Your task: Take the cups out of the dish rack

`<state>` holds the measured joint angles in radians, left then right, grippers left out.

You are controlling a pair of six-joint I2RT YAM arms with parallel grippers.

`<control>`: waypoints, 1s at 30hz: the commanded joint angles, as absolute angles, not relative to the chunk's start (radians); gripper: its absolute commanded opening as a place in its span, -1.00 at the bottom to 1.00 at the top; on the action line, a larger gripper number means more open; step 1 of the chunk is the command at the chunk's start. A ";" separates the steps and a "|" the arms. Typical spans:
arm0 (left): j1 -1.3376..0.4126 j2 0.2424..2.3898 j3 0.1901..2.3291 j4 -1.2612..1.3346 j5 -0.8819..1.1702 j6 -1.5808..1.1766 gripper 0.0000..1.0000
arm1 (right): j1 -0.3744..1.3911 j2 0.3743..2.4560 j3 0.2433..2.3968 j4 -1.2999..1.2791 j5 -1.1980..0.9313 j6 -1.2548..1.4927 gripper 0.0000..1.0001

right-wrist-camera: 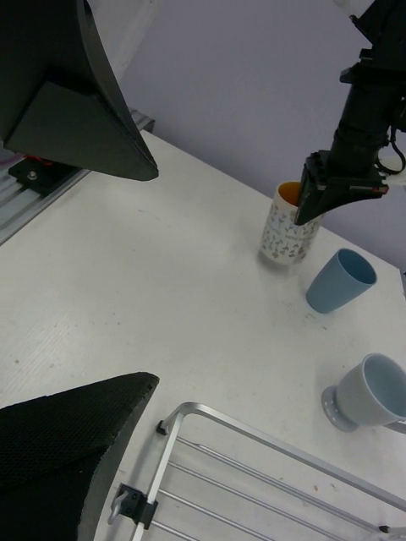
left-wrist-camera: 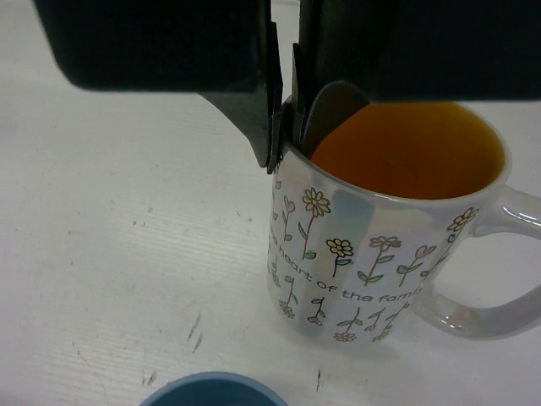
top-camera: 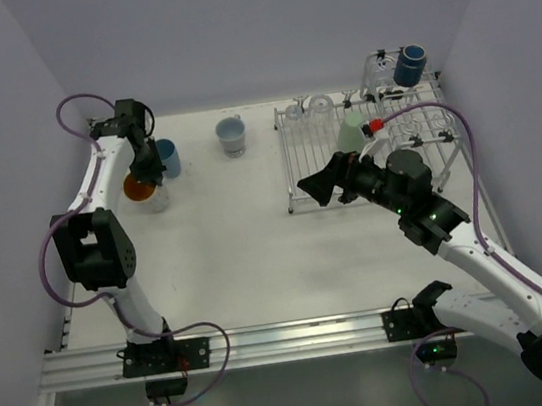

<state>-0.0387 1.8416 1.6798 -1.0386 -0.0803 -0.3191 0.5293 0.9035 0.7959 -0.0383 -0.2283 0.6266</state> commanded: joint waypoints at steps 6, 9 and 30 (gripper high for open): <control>-0.028 1.931 1.804 -1.094 -0.152 -0.255 -1.00 | 0.537 0.905 0.785 -0.040 -0.219 0.598 0.98; -0.028 1.945 1.819 -1.100 -0.176 -0.247 -1.00 | 0.537 0.907 0.785 -0.044 -0.209 0.597 0.98; -0.028 1.547 1.609 -0.732 -0.129 -0.287 1.00 | 0.538 1.150 0.951 -0.097 0.199 0.453 0.96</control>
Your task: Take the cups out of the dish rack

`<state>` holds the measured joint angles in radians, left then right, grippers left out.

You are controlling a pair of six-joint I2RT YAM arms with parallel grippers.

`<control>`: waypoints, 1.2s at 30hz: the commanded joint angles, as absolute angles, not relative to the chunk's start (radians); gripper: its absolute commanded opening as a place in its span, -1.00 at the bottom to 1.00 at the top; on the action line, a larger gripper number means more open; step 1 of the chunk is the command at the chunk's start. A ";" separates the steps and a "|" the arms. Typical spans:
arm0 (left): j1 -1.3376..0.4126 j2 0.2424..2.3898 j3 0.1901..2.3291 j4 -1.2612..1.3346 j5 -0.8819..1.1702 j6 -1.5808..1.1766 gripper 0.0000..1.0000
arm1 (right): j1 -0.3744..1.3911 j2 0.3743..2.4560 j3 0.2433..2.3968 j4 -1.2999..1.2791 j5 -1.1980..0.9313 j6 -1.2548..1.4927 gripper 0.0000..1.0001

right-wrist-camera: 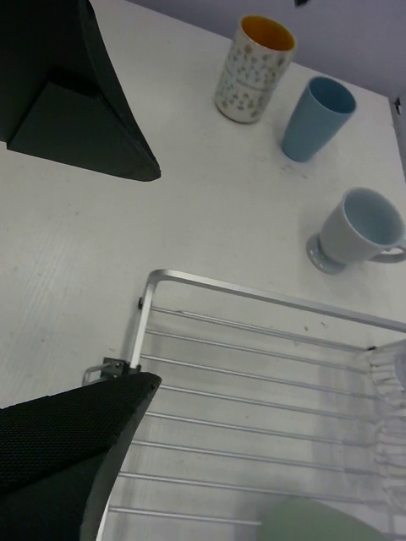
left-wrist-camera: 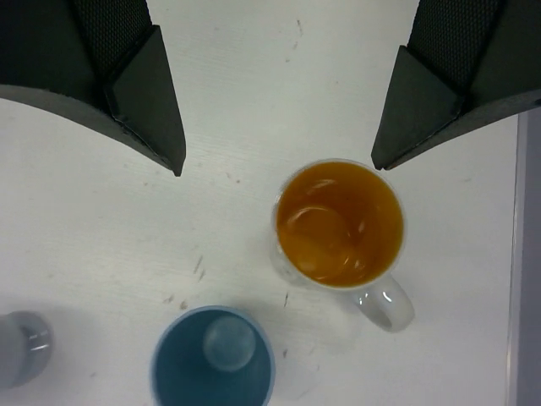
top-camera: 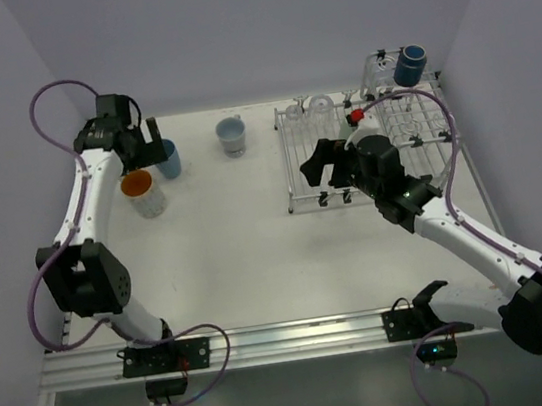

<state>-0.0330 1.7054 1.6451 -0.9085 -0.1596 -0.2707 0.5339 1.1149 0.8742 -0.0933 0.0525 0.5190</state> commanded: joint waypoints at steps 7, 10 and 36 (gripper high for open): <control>-0.031 1.189 1.405 -0.468 0.133 -0.351 1.00 | 0.537 1.307 1.075 -0.095 0.420 0.393 0.94; -0.044 1.048 1.261 -0.387 0.282 -0.383 1.00 | 0.538 1.391 1.155 -0.113 0.485 0.368 0.94; -0.428 0.592 0.712 -0.253 0.365 -0.272 1.00 | 0.379 1.879 1.552 -0.281 0.727 0.360 0.98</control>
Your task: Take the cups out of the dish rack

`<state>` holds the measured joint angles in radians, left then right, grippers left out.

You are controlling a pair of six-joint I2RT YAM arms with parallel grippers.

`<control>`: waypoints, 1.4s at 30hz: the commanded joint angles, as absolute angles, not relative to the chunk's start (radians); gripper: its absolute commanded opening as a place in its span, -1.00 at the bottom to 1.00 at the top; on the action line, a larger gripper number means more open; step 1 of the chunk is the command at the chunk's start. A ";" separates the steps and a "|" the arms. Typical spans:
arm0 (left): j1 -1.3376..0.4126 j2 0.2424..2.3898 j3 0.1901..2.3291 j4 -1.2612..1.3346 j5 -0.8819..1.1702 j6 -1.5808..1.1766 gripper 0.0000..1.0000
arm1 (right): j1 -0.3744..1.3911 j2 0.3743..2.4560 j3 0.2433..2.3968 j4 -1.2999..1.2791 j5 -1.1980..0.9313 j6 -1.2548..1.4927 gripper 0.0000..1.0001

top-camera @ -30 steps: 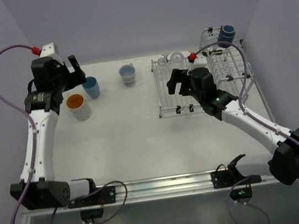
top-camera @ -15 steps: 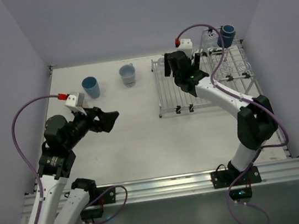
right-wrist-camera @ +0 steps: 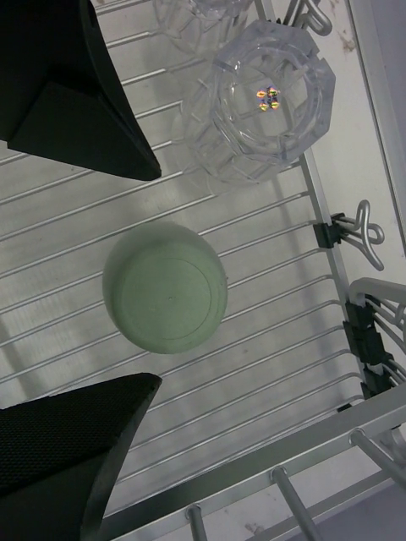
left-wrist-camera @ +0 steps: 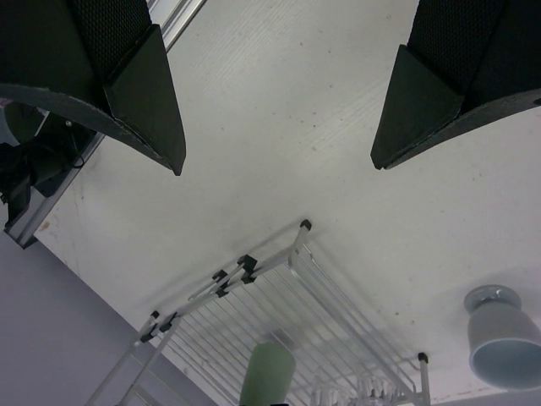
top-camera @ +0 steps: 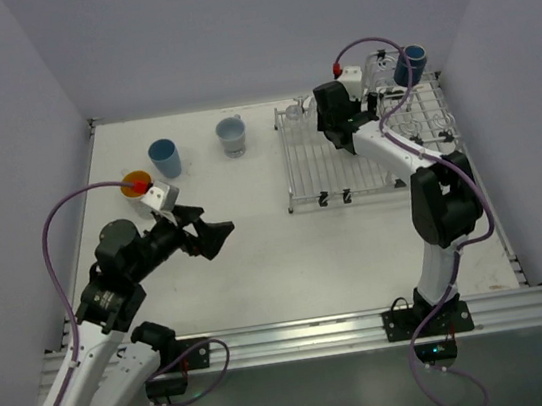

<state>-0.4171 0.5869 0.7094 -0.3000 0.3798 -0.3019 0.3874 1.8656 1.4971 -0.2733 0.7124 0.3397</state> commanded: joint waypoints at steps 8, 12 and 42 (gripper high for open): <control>-0.428 0.620 0.716 -0.253 0.354 -0.265 1.00 | 0.337 1.942 1.577 -0.258 0.652 0.371 0.95; -0.423 0.629 0.715 -0.252 0.347 -0.265 1.00 | 0.327 1.939 1.563 -0.212 0.620 0.351 0.76; -0.419 0.800 0.591 0.312 0.569 -0.765 0.55 | 0.457 1.243 1.079 0.068 0.138 0.539 -0.04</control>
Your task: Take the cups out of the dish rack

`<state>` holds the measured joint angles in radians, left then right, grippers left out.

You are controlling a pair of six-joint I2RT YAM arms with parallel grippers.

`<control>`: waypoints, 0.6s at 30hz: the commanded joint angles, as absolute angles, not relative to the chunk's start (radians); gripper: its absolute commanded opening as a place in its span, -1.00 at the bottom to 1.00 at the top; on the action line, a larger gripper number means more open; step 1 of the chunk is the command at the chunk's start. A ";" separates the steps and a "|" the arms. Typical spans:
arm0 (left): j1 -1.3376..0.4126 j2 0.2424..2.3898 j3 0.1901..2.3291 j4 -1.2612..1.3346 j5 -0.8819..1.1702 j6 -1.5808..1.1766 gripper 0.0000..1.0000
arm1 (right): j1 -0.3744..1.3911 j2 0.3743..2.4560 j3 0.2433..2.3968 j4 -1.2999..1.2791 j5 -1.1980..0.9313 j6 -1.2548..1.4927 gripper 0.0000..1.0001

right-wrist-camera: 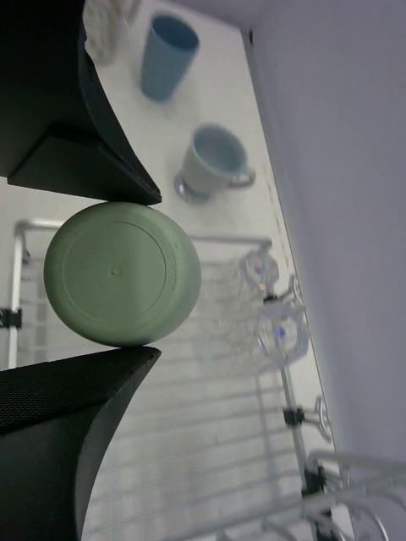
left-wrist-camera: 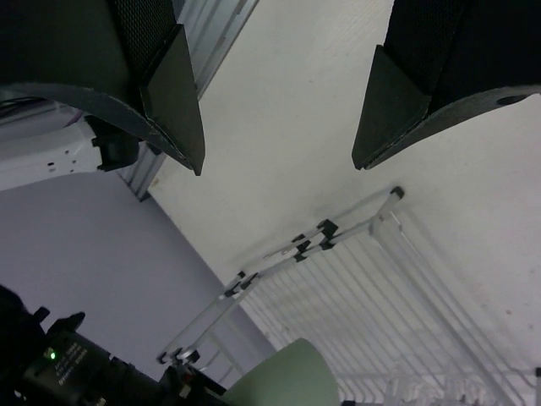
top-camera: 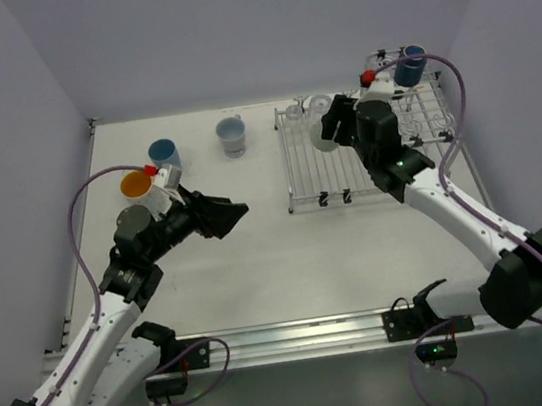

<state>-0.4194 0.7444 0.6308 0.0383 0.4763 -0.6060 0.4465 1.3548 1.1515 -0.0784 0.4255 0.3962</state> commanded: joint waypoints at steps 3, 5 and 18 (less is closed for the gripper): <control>-0.426 0.891 0.555 0.478 0.598 -0.874 0.54 | 0.502 1.126 0.957 0.214 -0.013 0.647 -0.04; -0.440 0.974 0.546 0.549 0.615 -0.948 0.54 | 0.506 1.091 0.893 0.267 -0.109 0.721 -0.04; -0.517 1.118 0.637 0.710 0.514 -0.945 0.55 | 0.512 1.046 0.752 0.501 -0.360 0.971 -0.04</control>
<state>-0.5041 1.1374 0.5690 0.6594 0.5564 -0.9798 0.5102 1.0683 0.7612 0.3717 -0.2810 0.8940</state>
